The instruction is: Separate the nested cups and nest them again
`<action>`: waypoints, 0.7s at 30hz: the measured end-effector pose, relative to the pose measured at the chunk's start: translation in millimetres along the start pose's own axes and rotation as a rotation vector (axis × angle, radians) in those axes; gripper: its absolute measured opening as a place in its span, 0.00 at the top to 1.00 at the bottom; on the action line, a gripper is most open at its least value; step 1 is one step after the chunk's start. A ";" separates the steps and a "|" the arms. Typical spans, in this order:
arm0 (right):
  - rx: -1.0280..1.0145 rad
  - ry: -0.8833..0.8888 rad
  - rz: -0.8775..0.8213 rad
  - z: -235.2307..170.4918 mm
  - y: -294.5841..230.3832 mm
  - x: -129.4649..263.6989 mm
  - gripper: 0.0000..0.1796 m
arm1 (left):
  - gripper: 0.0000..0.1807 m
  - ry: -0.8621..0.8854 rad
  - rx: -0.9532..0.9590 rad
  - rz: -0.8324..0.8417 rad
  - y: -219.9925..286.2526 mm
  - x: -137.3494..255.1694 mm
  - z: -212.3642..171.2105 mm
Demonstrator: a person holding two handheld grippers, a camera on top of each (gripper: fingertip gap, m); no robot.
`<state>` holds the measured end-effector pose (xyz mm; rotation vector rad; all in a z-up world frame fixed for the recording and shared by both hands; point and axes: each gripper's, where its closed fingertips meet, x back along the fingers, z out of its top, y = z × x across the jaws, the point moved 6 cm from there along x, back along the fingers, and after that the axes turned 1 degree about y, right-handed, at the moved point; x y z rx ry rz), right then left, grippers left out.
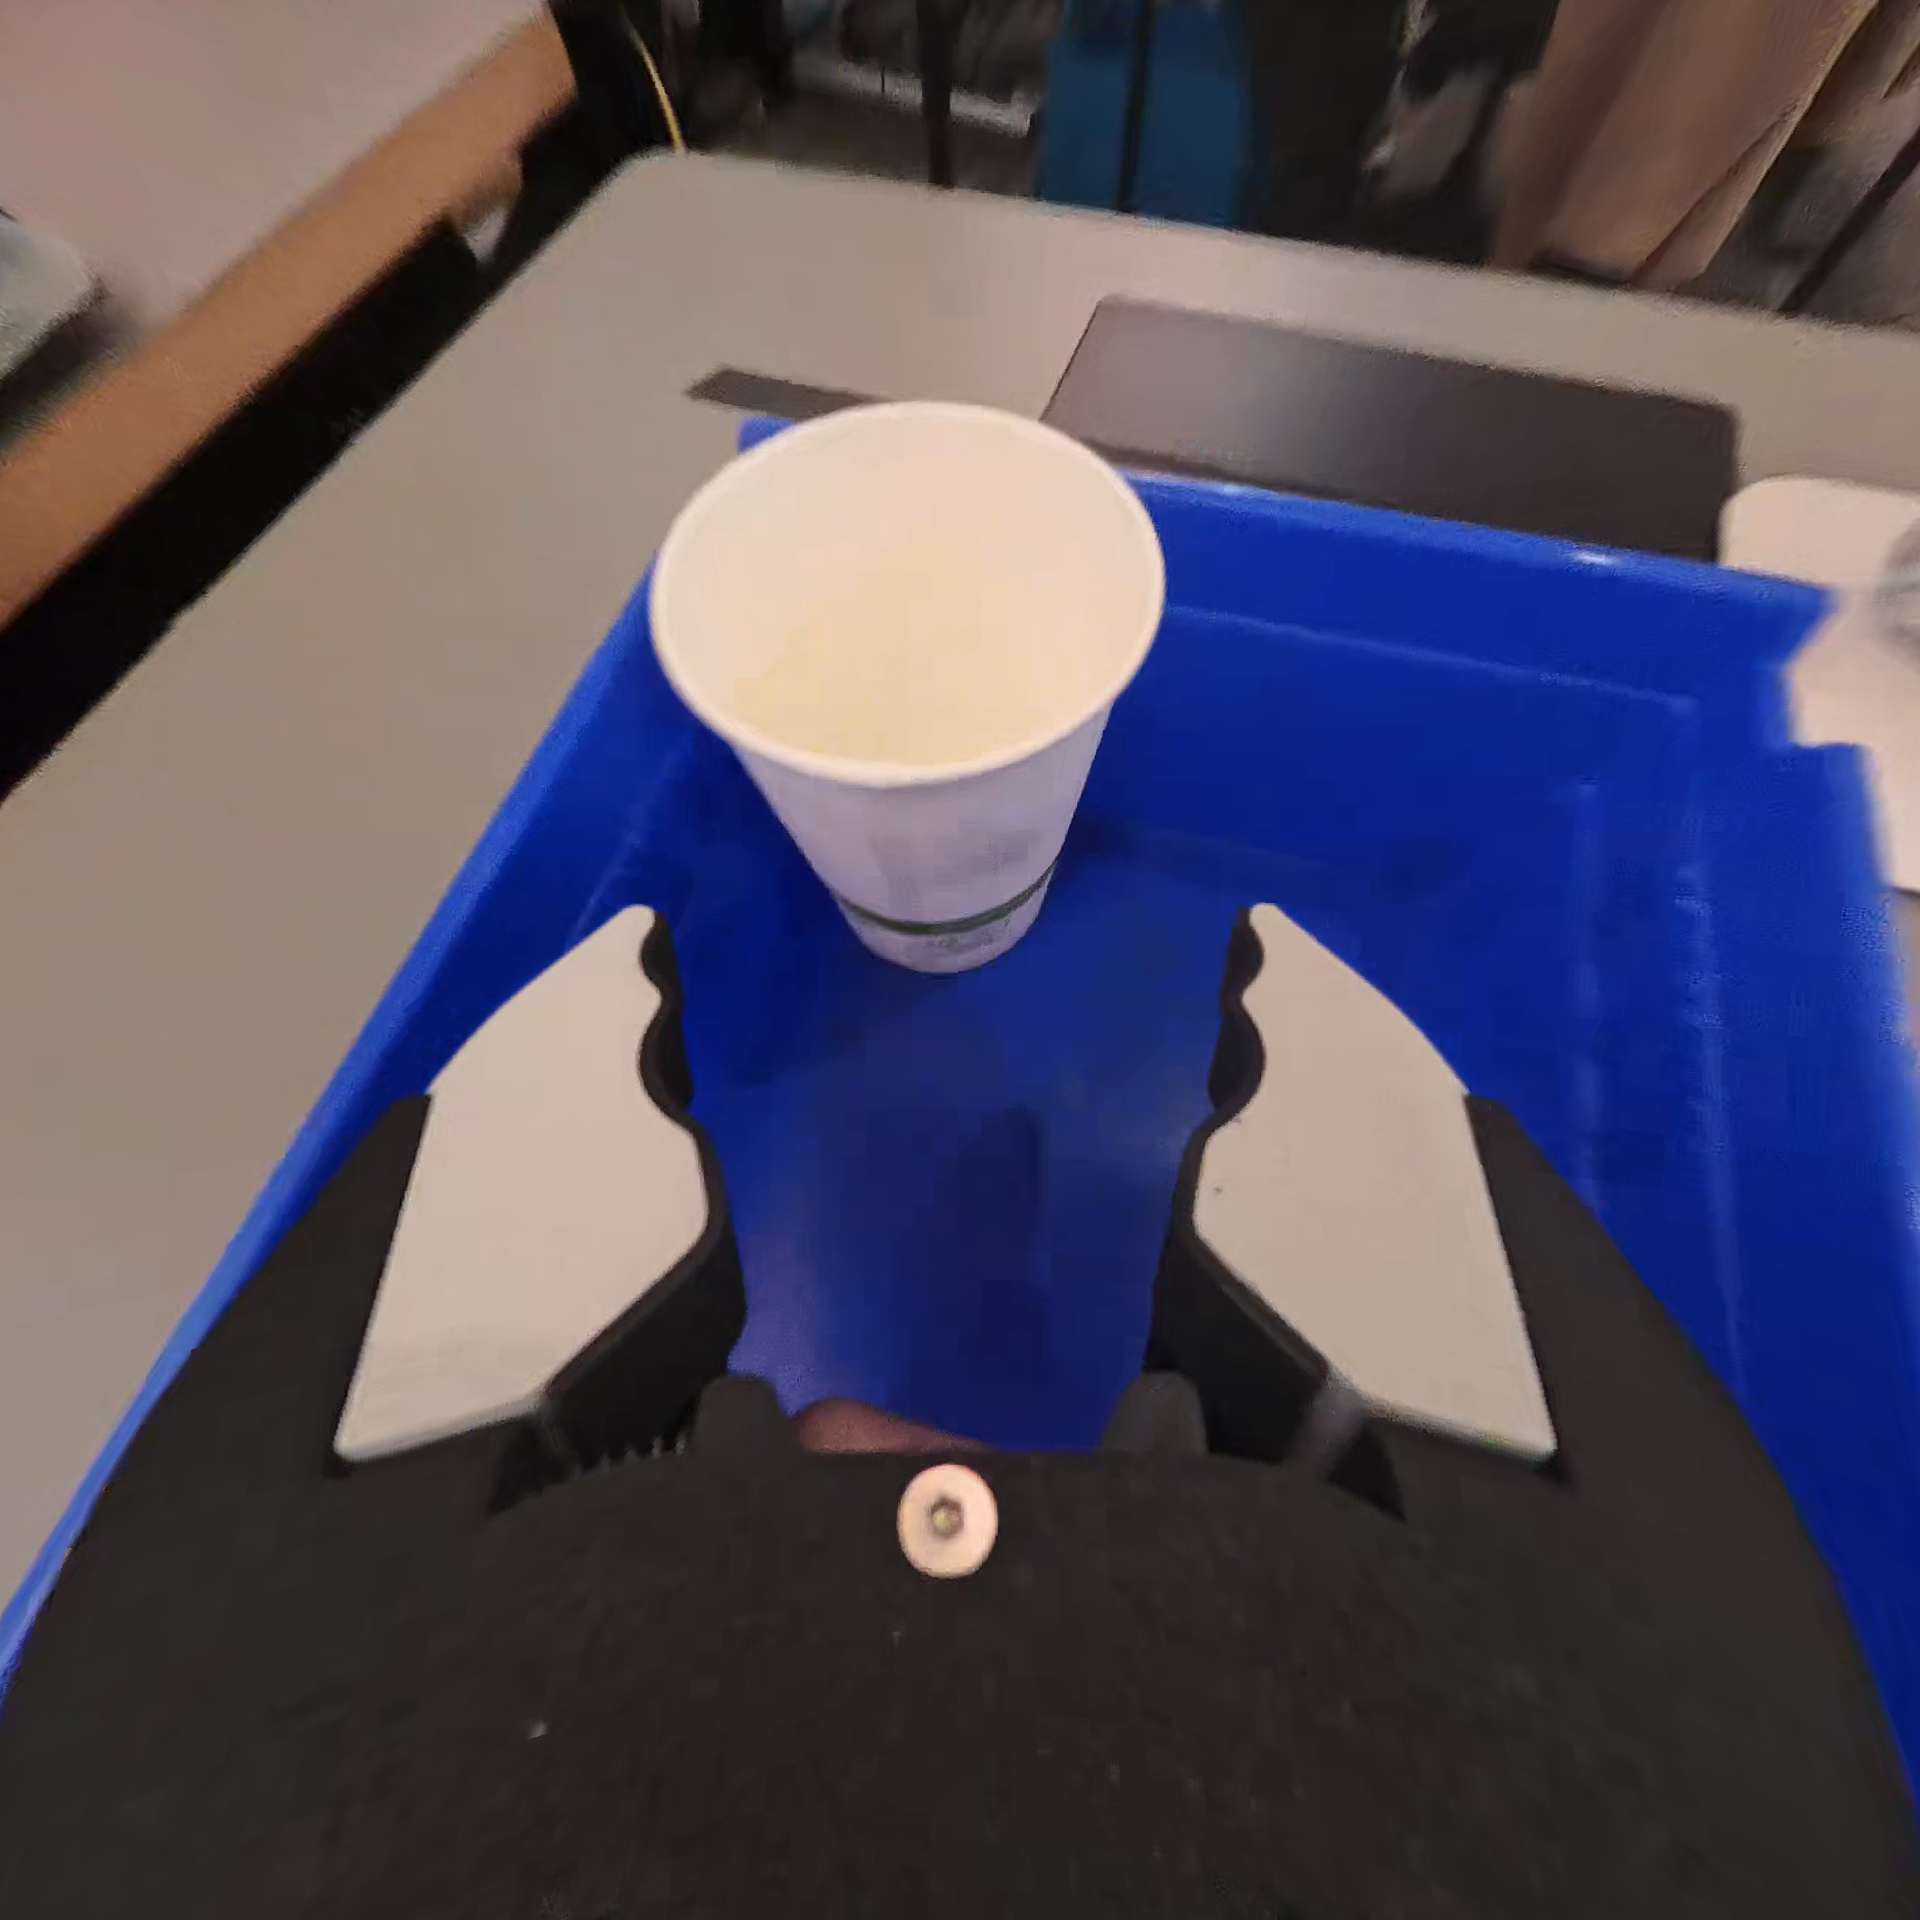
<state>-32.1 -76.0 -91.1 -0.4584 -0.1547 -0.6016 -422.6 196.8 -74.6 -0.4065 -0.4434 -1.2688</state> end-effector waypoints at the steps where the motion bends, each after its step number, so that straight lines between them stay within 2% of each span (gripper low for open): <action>1: -0.002 0.008 -0.007 1.5 2.4 5.1 0.58 | 0.45 -0.030 -0.007 0.011 1.9 -13.7 0.3; 7: -0.039 0.033 -0.021 2.1 12.8 20.2 0.59 | 0.46 -0.066 0.020 0.106 -2.9 -55.8 5.2; 8: -0.044 0.033 -0.018 0.9 13.3 20.4 0.59 | 0.47 -0.060 0.035 0.107 -3.3 -58.8 4.4; 10: -0.054 0.027 -0.014 -1.3 13.6 19.4 0.59 | 0.57 -0.032 0.044 0.099 -4.0 -61.7 2.6; 13: -0.048 0.014 -0.005 -3.1 12.0 16.8 0.60 | 0.57 -0.035 0.077 0.048 -5.0 -57.6 2.8; 17: -0.022 -0.008 -0.006 -1.3 11.7 17.1 0.60 | 0.58 0.017 0.057 -0.010 -6.5 -29.6 3.4; 21: 0.034 0.031 -0.067 16.9 22.5 35.0 0.60 | 0.58 0.172 -0.020 -0.231 3.0 40.9 13.7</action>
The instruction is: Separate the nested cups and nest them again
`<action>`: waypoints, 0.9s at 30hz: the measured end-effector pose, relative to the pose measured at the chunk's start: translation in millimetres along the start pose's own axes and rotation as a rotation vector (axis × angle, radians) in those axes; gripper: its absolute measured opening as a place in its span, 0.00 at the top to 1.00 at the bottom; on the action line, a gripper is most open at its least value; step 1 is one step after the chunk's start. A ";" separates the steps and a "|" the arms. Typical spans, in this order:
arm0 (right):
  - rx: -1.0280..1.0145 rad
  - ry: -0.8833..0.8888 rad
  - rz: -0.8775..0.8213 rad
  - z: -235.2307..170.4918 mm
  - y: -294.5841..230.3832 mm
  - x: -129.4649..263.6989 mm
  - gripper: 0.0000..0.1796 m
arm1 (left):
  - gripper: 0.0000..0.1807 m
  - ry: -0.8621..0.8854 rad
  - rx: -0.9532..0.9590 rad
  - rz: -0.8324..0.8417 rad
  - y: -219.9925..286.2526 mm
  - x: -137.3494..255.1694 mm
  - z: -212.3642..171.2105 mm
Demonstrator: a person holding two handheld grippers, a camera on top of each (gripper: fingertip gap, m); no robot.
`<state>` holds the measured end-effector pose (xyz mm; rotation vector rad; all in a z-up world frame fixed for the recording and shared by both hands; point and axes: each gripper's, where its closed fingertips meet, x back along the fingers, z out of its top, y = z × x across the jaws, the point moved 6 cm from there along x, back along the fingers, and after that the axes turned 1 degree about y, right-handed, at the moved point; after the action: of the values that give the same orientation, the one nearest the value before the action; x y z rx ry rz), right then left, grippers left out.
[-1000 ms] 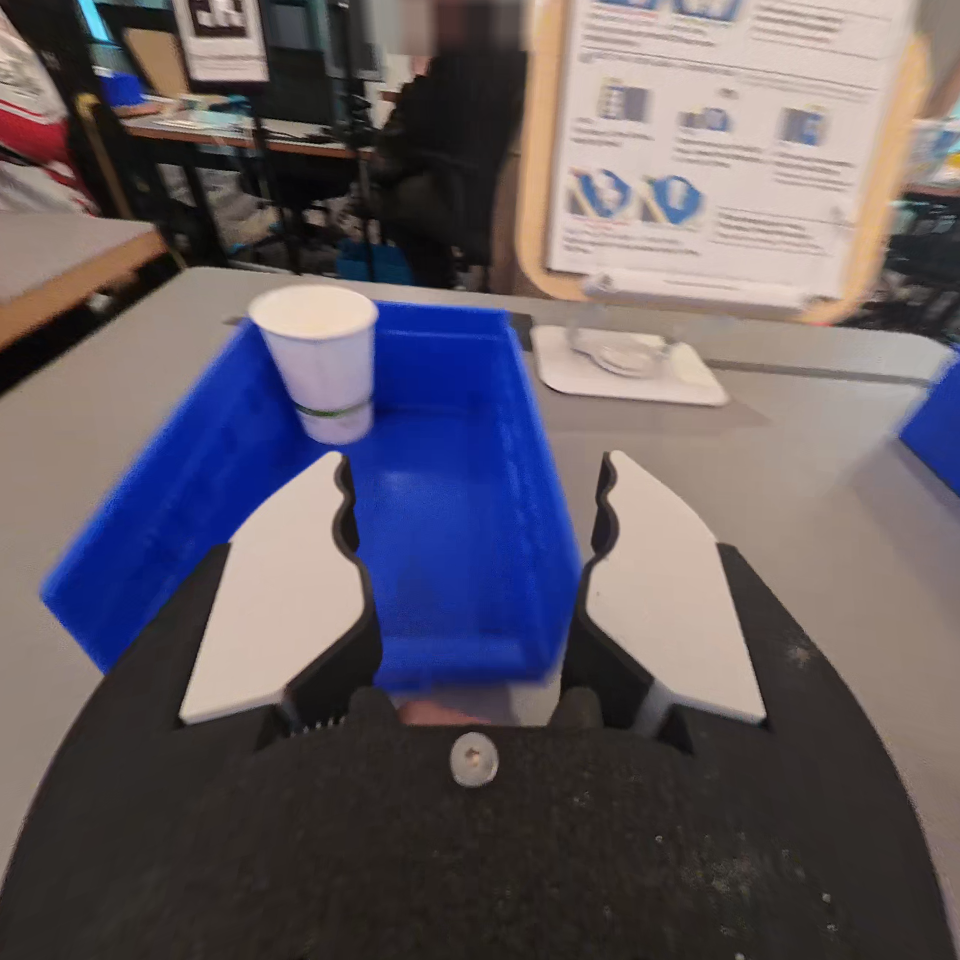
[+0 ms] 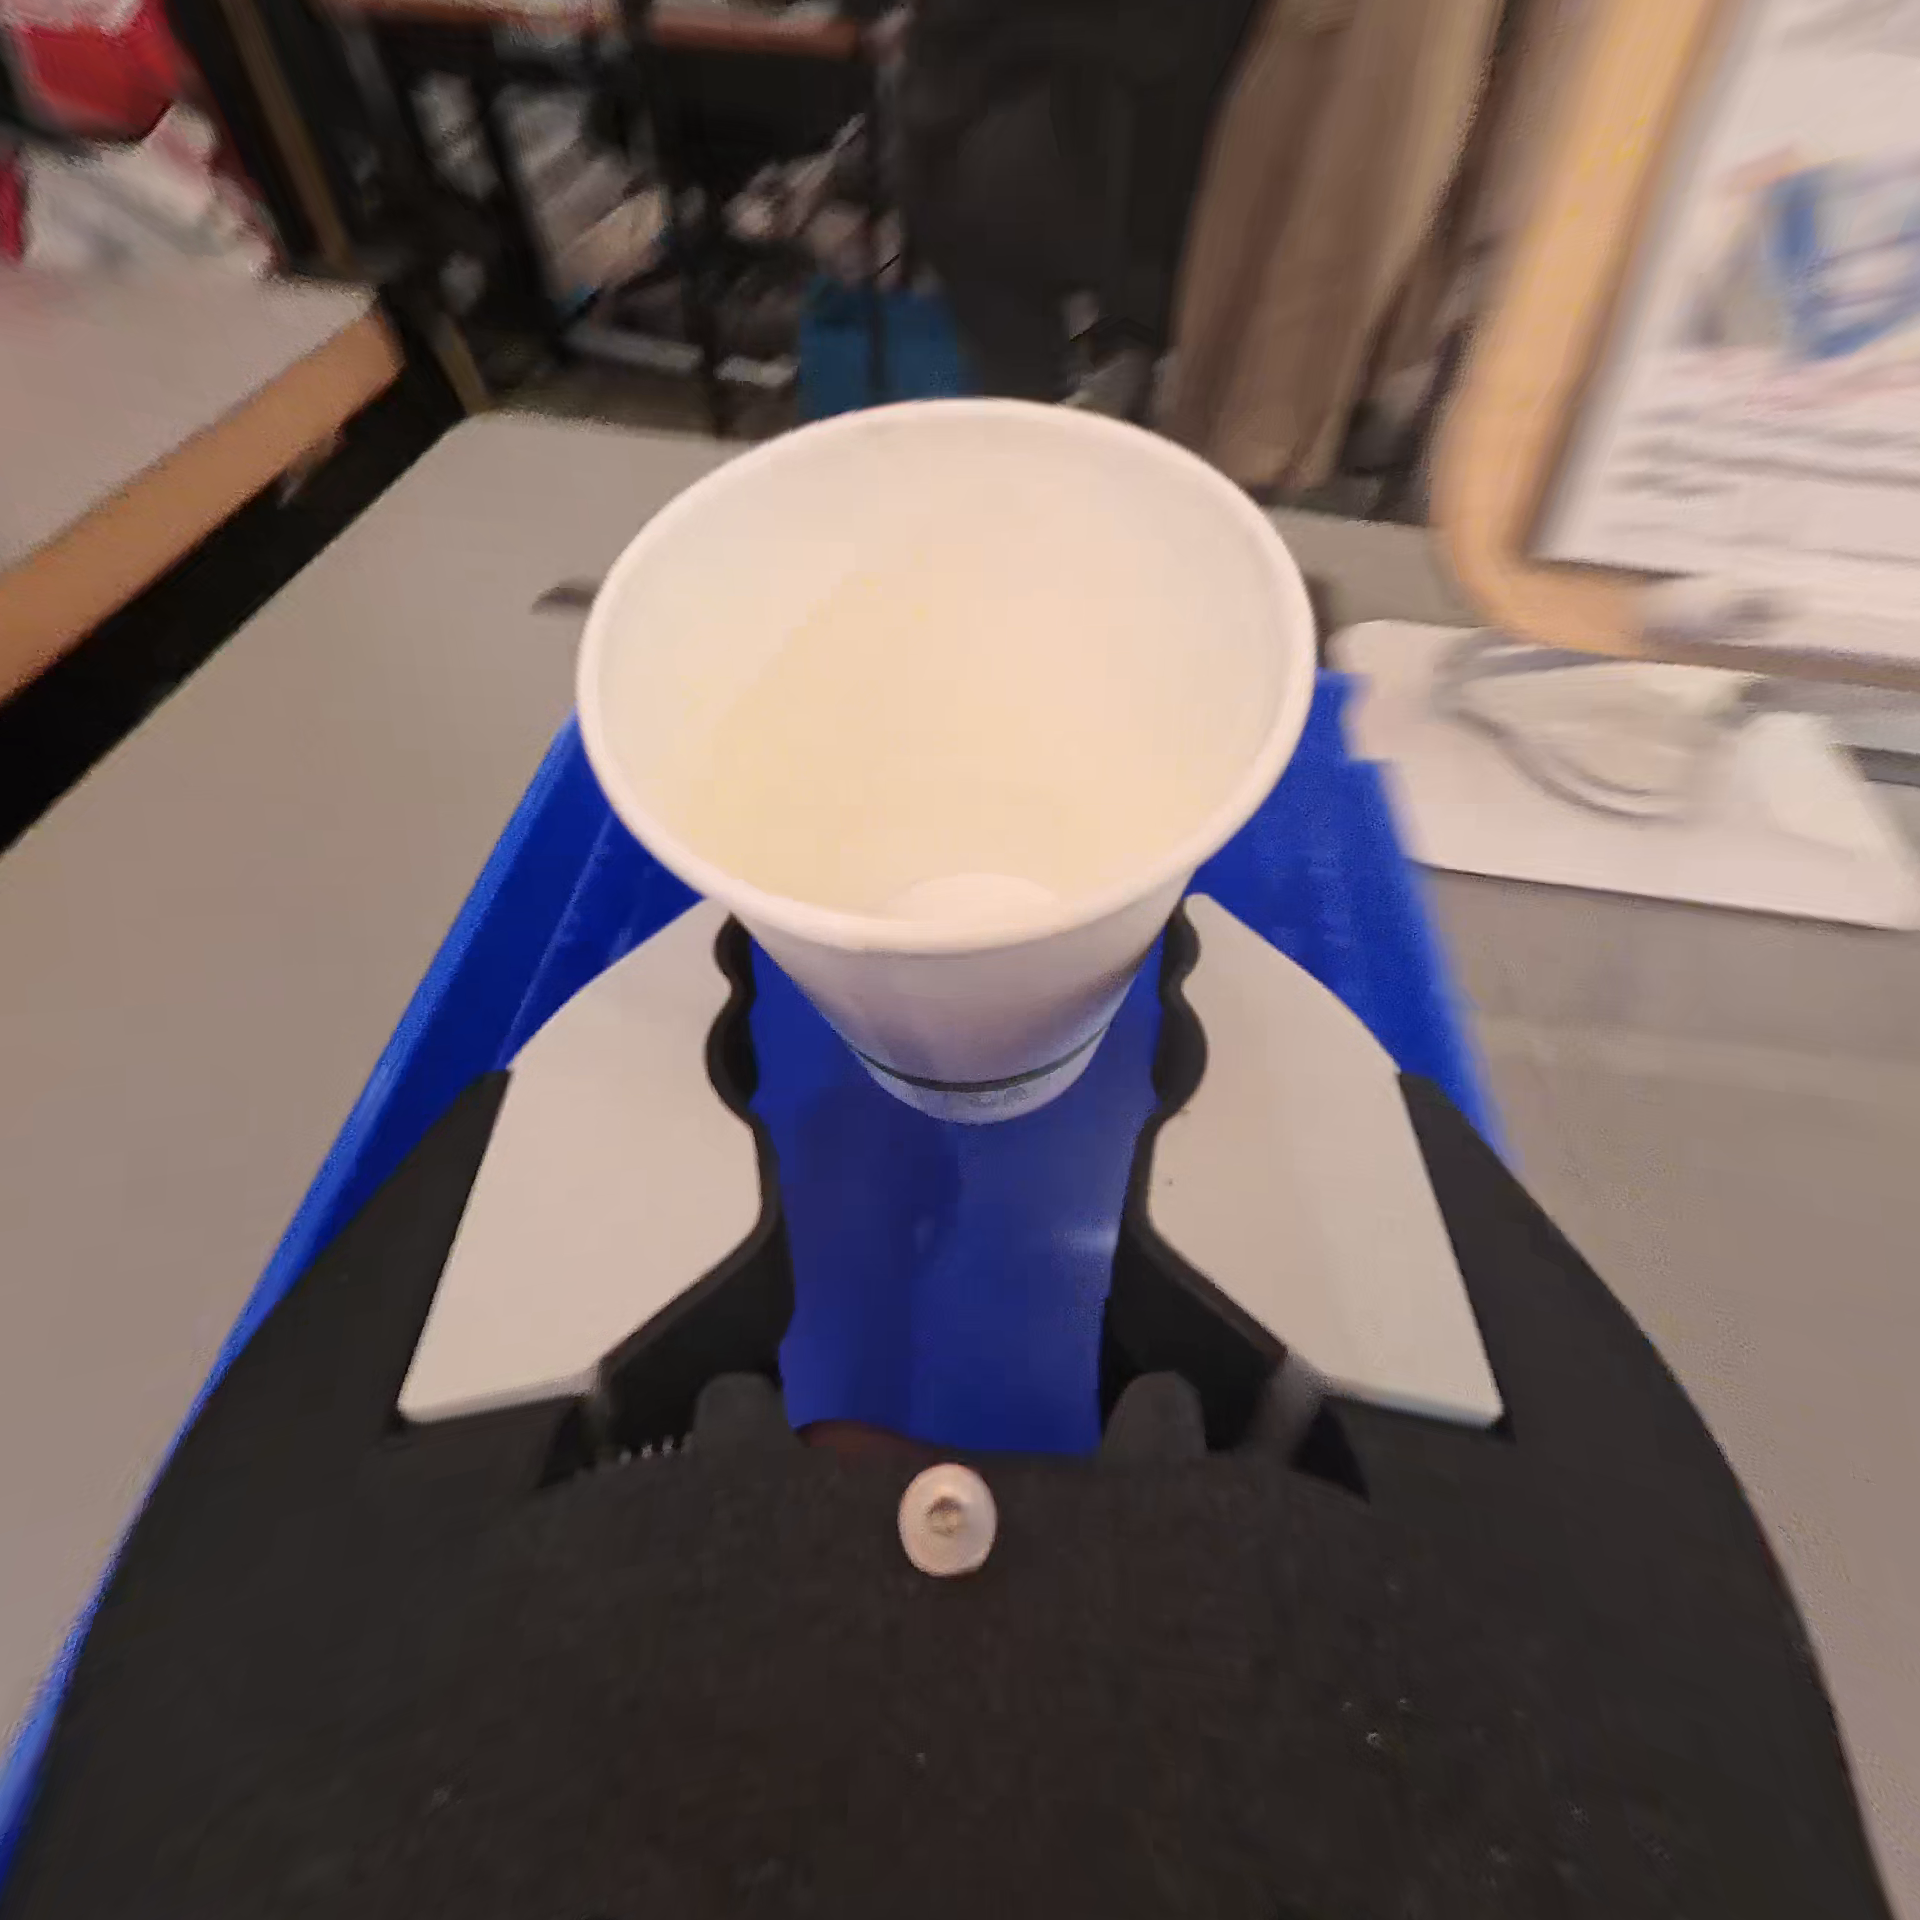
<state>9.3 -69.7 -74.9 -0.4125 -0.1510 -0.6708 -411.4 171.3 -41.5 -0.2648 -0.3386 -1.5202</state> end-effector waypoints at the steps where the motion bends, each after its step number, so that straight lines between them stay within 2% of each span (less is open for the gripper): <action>1: 0.016 0.021 -0.021 7.4 5.6 6.1 0.61 | 0.59 0.037 -0.039 -0.072 8.3 20.3 8.0; 4: 0.082 0.055 -0.035 34.4 21.2 22.7 0.62 | 0.59 0.073 -0.195 -0.337 39.8 80.7 25.0; 7: 0.210 0.037 0.052 69.1 22.5 25.8 0.60 | 0.58 0.040 -0.343 -0.744 86.8 135.2 23.8; 9: 0.317 -0.042 0.134 86.9 18.6 14.9 0.54 | 0.58 0.025 -0.457 -0.966 117.8 161.5 14.9; 12: 0.493 -0.125 0.276 106.1 3.7 -9.8 0.50 | 0.58 -0.027 -0.615 -1.173 159.5 180.4 -4.4; 14: 0.536 -0.188 0.361 112.6 -8.3 -28.6 0.48 | 0.58 -0.064 -0.702 -1.252 184.1 185.4 -16.6; 18: 0.627 -0.282 0.385 111.6 -21.3 -59.0 0.45 | 0.58 -0.119 -0.837 -1.337 219.7 188.2 -35.1; 23: 0.656 -0.261 0.420 107.2 -31.8 -68.0 0.47 | 0.58 -0.169 -0.919 -1.359 240.4 184.5 -49.4; 27: 0.637 -0.241 0.404 104.8 -26.6 -64.8 0.49 | 0.61 -0.136 -0.869 -1.340 239.5 184.8 -53.9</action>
<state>-58.2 -7.7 11.6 0.0959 -0.4809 -0.1490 -165.9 -11.1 -12.0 -0.9507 0.1414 -2.9415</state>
